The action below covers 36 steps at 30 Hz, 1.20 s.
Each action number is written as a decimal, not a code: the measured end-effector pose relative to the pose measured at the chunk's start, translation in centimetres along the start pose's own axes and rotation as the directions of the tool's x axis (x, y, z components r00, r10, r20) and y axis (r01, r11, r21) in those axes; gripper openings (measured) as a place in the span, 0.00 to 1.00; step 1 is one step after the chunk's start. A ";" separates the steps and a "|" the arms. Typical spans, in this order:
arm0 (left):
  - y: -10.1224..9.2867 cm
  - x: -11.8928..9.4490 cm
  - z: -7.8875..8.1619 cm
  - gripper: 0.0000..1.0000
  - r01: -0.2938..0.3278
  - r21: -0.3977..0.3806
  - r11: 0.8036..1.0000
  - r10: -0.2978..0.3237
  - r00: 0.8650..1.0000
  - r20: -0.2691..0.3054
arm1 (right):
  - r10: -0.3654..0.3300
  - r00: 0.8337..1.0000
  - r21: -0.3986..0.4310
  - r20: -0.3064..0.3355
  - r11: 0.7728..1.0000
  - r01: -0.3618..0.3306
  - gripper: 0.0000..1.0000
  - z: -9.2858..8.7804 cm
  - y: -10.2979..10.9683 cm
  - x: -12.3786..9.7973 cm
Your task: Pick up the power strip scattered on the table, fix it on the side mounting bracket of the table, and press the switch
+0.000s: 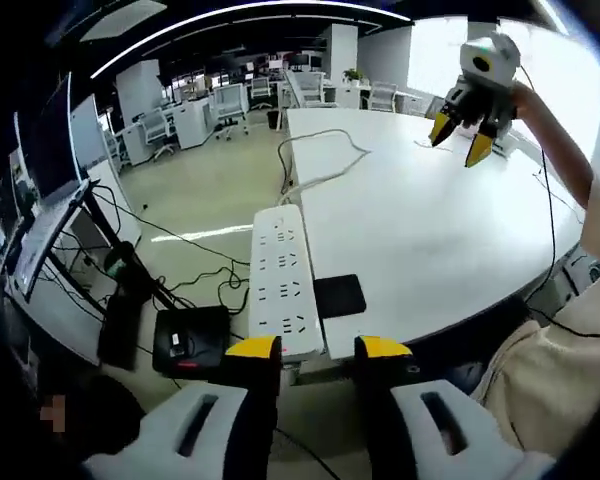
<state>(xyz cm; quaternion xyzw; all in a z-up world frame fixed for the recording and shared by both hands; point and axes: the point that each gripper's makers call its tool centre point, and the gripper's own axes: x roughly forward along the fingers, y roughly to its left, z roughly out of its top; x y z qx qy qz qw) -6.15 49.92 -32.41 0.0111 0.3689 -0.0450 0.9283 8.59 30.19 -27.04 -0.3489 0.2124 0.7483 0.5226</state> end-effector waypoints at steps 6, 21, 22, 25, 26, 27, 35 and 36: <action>-1.1 0.4 2.5 0.33 0.001 0.018 1.000 -0.004 0.993 0.122 | -0.076 0.995 0.048 0.062 0.996 0.073 0.28 -2.3 1.1 -3.7; -8.9 2.1 10.6 0.33 0.052 0.094 0.994 -0.087 0.903 0.420 | -0.397 0.884 0.277 0.246 0.903 0.328 0.29 -8.7 3.2 -14.4; -9.3 2.3 10.9 0.33 0.051 0.092 0.994 -0.086 0.898 0.431 | -0.419 0.873 0.289 0.251 0.893 0.346 0.29 -9.2 3.5 -15.2; -11.0 2.8 12.5 0.33 0.056 0.110 0.992 -0.102 0.875 0.473 | -0.499 0.826 0.324 0.263 0.852 0.411 0.29 -10.7 4.1 -17.4; -11.5 3.0 12.9 0.33 0.057 0.111 0.992 -0.104 0.869 0.483 | -0.523 0.808 0.343 0.270 0.836 0.427 0.29 -11.1 4.4 -18.2; -12.1 3.2 13.5 0.33 0.064 0.119 0.991 -0.115 0.857 0.502 | -0.539 0.796 0.355 0.274 0.826 0.437 0.29 -11.4 4.6 -18.7; -16.7 5.2 15.8 0.34 0.135 0.181 0.974 -0.213 0.818 0.534 | -0.693 0.657 0.467 0.297 0.705 0.533 0.29 -15.2 7.0 -24.8; -17.0 5.3 16.0 0.34 0.139 0.183 0.973 -0.218 0.814 0.539 | -0.713 0.633 0.486 0.303 0.687 0.541 0.29 -15.7 7.3 -25.6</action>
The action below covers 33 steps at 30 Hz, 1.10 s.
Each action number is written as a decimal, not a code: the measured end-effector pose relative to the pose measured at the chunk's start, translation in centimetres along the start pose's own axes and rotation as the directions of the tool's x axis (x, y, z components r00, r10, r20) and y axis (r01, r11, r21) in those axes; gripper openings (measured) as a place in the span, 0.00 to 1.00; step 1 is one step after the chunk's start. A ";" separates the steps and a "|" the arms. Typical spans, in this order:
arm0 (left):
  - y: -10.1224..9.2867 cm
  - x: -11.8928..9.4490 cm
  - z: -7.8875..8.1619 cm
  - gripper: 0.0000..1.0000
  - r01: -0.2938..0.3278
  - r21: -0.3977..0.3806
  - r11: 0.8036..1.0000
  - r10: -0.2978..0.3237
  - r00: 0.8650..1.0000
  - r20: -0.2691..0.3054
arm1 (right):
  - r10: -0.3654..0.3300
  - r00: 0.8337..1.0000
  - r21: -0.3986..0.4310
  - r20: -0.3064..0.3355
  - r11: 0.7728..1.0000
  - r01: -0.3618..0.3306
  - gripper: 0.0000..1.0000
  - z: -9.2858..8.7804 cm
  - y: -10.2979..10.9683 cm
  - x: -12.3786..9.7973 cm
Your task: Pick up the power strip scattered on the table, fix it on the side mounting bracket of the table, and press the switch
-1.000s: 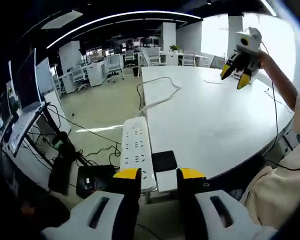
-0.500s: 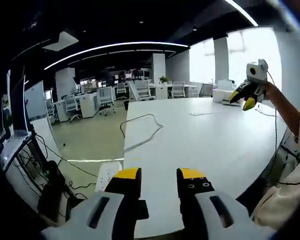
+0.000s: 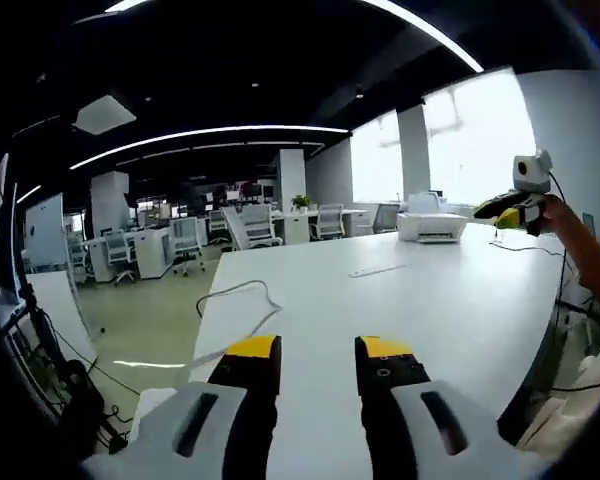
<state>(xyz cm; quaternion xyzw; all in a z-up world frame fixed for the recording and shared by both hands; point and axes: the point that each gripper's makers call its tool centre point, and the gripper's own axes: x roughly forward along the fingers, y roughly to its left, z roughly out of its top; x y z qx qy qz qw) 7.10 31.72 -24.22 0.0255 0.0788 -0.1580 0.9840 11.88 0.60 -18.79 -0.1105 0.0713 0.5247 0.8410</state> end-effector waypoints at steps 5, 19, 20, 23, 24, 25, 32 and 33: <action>-1.3 1.5 1.2 0.34 0.031 -0.001 1.000 -0.031 0.997 0.073 | -0.107 0.993 0.031 0.052 0.994 0.106 0.29 -0.8 -2.0 -4.2; -3.6 3.4 1.8 0.42 0.030 0.043 0.999 -0.037 0.983 0.180 | -0.312 0.938 0.100 0.152 0.949 0.299 0.39 -6.6 -4.9 -10.7; -3.6 3.5 1.7 0.42 0.024 0.039 0.999 -0.031 0.982 0.186 | -0.322 0.935 0.106 0.151 0.945 0.309 0.39 -7.2 -5.1 -11.0; -3.7 3.4 1.5 0.42 0.005 0.045 0.999 -0.014 0.980 0.197 | -0.363 0.919 0.128 0.156 0.930 0.345 0.42 -8.5 -6.0 -12.1; -3.7 3.3 1.7 0.42 -0.010 0.063 0.998 -0.004 0.976 0.219 | -0.376 0.913 0.137 0.160 0.924 0.356 0.43 -8.8 -6.2 -12.5; -3.9 3.2 1.6 0.42 -0.011 0.063 0.998 -0.004 0.974 0.225 | -0.385 0.908 0.141 0.167 0.920 0.365 0.45 -9.0 -6.3 -12.9; -3.8 3.7 0.4 0.43 -0.015 0.002 1.000 0.014 0.970 0.244 | -0.496 0.856 0.158 0.143 0.866 0.475 0.48 -12.2 -7.2 -15.1; -3.9 3.7 0.2 0.43 -0.014 -0.003 1.000 0.015 0.967 0.253 | -0.503 0.852 0.166 0.144 0.861 0.480 0.48 -12.7 -7.2 -15.2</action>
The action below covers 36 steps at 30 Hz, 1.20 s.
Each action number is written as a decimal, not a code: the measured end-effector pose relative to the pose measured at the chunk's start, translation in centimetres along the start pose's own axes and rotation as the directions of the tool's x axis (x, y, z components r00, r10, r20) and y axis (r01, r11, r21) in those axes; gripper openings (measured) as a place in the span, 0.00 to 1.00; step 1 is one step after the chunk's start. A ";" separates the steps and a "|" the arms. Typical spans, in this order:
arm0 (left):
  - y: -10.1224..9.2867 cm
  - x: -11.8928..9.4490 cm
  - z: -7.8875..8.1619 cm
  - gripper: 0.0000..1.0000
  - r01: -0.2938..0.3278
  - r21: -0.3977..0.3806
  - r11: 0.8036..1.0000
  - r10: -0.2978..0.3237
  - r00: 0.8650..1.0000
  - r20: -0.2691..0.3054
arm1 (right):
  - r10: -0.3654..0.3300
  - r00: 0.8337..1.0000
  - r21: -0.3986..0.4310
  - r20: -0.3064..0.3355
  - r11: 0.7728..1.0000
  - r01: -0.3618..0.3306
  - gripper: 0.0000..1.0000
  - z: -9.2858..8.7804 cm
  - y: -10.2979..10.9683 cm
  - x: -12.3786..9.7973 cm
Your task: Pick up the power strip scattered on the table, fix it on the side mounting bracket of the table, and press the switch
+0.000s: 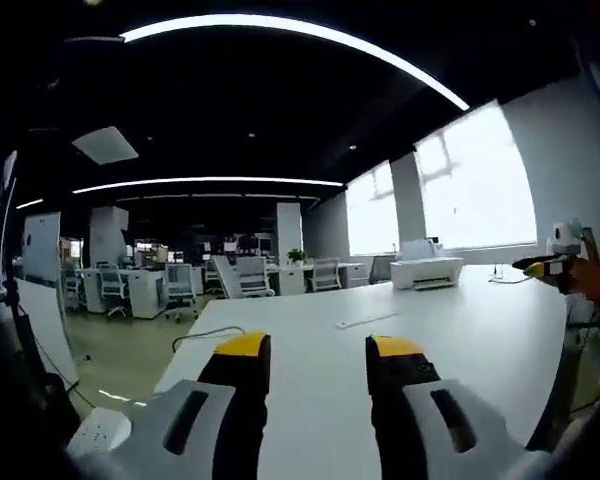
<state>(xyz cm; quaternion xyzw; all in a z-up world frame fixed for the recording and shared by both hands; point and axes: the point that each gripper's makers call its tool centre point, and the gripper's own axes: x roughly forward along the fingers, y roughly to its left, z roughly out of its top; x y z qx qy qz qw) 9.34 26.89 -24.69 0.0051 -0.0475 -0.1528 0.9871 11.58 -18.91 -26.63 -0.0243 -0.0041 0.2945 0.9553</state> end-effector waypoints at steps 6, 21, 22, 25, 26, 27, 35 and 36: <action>-0.2 0.3 -0.9 0.43 -0.002 -0.019 1.000 0.002 1.000 -0.016 | -0.027 1.000 0.054 0.000 0.998 0.027 0.49 -1.8 -0.6 -0.6; 0.7 0.3 -3.0 0.47 -0.041 -0.012 0.999 0.040 0.999 -0.036 | -0.073 0.997 0.060 -0.001 0.996 0.073 0.50 -1.6 -2.3 -1.7; 0.7 0.3 -3.1 0.47 -0.040 -0.015 0.999 0.039 0.999 -0.037 | -0.067 0.998 0.066 0.003 0.996 0.066 0.50 -1.5 -2.2 -1.6; 0.8 0.3 -3.2 0.47 -0.040 -0.018 0.999 0.039 0.998 -0.039 | -0.052 0.998 0.096 0.020 0.994 0.050 0.50 -1.2 -2.0 -1.4; 0.8 0.3 -3.2 0.47 -0.039 -0.016 0.999 0.038 0.998 -0.040 | -0.053 0.998 0.093 0.019 0.994 0.051 0.50 -1.2 -2.0 -1.3; 0.8 0.3 -3.3 0.47 -0.038 -0.015 0.999 0.037 0.998 -0.042 | -0.054 0.998 0.091 0.018 0.995 0.052 0.50 -1.2 -2.0 -1.3; 1.4 0.2 -3.2 0.47 -0.049 -0.007 0.999 0.048 0.998 -0.044 | -0.058 0.998 0.089 0.024 0.994 0.056 0.50 -0.8 -2.0 -0.9; 1.4 0.1 -3.1 0.47 -0.047 -0.008 0.999 0.047 0.998 -0.041 | -0.059 0.998 0.088 0.023 0.994 0.057 0.50 -0.7 -2.0 -0.9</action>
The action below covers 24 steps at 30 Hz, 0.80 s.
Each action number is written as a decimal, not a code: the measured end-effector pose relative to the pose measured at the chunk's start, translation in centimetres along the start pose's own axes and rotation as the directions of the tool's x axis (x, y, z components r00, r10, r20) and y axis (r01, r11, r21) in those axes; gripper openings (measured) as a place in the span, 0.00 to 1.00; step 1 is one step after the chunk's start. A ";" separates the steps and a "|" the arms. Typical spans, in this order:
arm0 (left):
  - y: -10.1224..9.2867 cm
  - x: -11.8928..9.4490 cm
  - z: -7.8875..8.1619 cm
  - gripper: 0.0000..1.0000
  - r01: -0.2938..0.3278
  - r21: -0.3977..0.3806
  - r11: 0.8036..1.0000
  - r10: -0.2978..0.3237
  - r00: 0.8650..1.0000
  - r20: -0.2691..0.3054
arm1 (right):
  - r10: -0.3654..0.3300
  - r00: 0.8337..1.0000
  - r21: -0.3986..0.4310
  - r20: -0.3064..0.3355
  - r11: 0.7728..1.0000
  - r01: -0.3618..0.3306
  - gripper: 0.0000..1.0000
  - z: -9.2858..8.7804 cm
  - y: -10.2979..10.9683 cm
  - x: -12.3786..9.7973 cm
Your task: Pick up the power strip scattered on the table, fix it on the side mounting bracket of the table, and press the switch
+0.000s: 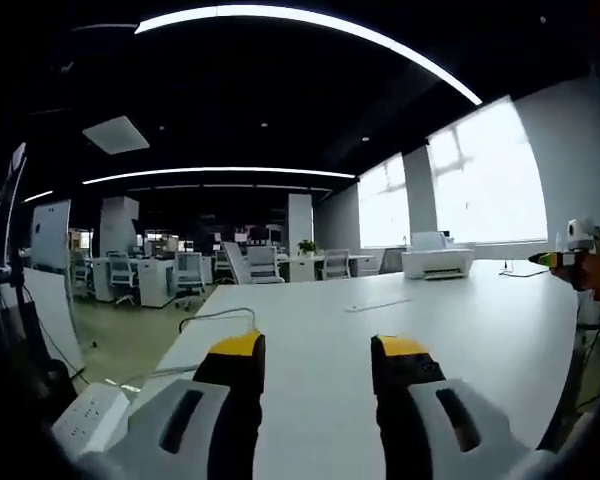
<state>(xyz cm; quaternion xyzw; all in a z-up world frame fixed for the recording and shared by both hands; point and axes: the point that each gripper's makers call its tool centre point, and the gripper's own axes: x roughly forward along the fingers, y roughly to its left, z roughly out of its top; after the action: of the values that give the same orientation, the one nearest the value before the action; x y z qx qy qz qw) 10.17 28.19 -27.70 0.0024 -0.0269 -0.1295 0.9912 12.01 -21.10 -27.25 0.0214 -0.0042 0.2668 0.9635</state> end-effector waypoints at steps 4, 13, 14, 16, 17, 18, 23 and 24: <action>0.0 -0.1 0.3 0.47 0.001 0.008 1.000 -0.002 1.000 0.003 | 0.002 1.000 -0.003 -0.004 1.000 -0.002 0.50 0.1 0.0 0.2; 0.0 0.2 0.7 0.47 0.003 0.014 1.000 -0.003 1.000 0.008 | -0.004 1.000 0.004 -0.004 1.000 0.004 0.50 0.1 -0.3 -0.1; -0.1 0.2 0.7 0.47 0.003 0.015 1.000 -0.003 1.000 0.009 | -0.006 1.000 0.005 -0.005 1.000 0.006 0.50 0.0 -0.3 -0.2; -0.1 0.3 0.6 0.47 0.003 0.012 1.000 -0.003 1.000 0.007 | -0.008 1.000 0.009 -0.006 1.000 0.008 0.50 0.0 -0.4 -0.3; -0.1 0.3 0.5 0.47 0.003 0.012 1.000 -0.003 1.000 0.007 | -0.009 1.000 0.011 -0.004 1.000 0.009 0.50 0.0 -0.5 -0.3; -0.1 0.4 0.5 0.47 0.003 0.013 1.000 -0.003 1.000 0.007 | -0.010 1.000 0.013 -0.003 1.000 0.010 0.50 0.0 -0.6 -0.3; 0.0 0.4 0.4 0.48 -0.002 0.015 1.000 0.002 1.000 0.003 | -0.017 1.000 0.015 -0.007 1.000 0.017 0.50 -0.2 -0.9 -0.3; 0.1 0.4 0.4 0.49 -0.006 0.014 1.000 0.006 1.000 0.004 | -0.019 1.000 0.013 -0.009 1.000 0.019 0.50 -0.2 -0.9 -0.3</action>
<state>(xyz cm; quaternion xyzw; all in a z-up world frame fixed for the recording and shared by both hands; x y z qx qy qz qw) 10.52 28.21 -27.25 0.0092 -0.0299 -0.1265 0.9915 12.24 -22.05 -27.52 0.0267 0.0020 0.2580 0.9658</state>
